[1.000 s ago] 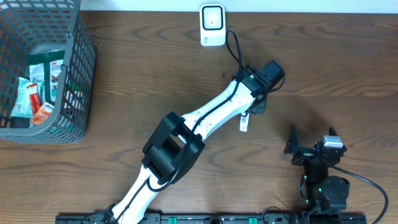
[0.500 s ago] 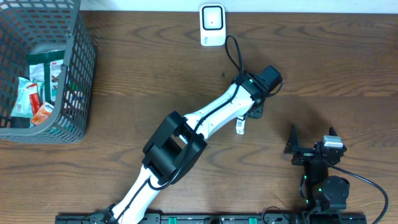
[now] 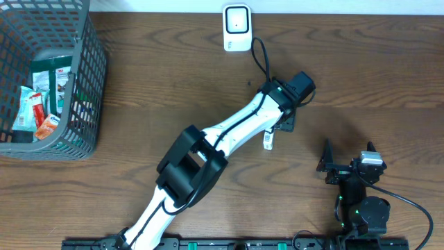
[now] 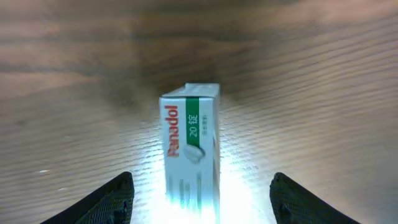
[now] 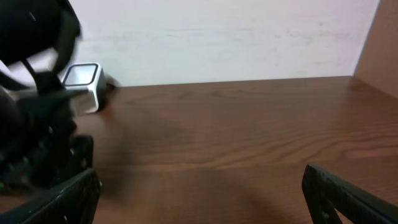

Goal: Scan the item barcode
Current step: 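Carry the Panadol box toward the scanner and set it upright on the table, then open the left gripper and move it back to the basket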

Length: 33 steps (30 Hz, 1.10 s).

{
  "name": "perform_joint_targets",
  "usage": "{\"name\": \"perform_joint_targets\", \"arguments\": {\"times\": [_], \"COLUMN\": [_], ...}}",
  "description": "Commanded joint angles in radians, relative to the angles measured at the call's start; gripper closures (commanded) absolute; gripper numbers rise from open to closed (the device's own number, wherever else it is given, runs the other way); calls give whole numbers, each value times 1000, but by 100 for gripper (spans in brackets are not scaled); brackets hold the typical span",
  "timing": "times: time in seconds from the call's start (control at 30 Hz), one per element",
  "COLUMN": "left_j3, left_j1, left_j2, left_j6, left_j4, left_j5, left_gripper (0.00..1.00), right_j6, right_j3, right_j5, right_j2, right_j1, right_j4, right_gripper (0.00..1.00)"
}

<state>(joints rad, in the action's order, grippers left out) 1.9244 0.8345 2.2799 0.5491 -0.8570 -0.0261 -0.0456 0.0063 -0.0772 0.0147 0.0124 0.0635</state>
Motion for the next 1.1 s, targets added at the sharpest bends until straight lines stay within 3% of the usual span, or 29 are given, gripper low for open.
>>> {"name": "perform_joint_targets", "arguments": {"times": [0.0, 0.17, 0.27, 0.53, 0.63, 0.73, 0.87, 1.07], "left_j3": [38, 121, 157, 161, 160, 143, 122, 119], "left_j1": [-42, -161, -277, -807, -1048, -1204, -1291, -1305], "left_j2": [-165, -362, -490, -748, -755, -721, -647, -483], "left_j6": [-84, -172, -202, -231, -231, -246, -264, -387], "left_j4": [-21, -134, -204, -253, -282, -340, -418, -482], "left_j5": [-13, -46, -140, -203, -190, -107, -77, -71], "left_gripper": [29, 28, 27, 22, 8, 5, 5, 5], "right_j6": [-13, -13, -13, -13, -13, -13, -13, -13], "right_j3": [-1, -1, -1, -1, -1, -1, -1, -1], "right_j5": [0, 0, 0, 0, 0, 0, 0, 0], "right_j2": [-5, -5, -5, -5, -5, -5, -5, -5], "right_j1": [14, 16, 16, 35, 34, 34, 35, 42], "right_j4": [4, 4, 4, 4, 4, 4, 4, 4], "right_gripper": [1, 1, 1, 1, 1, 1, 1, 1]}}
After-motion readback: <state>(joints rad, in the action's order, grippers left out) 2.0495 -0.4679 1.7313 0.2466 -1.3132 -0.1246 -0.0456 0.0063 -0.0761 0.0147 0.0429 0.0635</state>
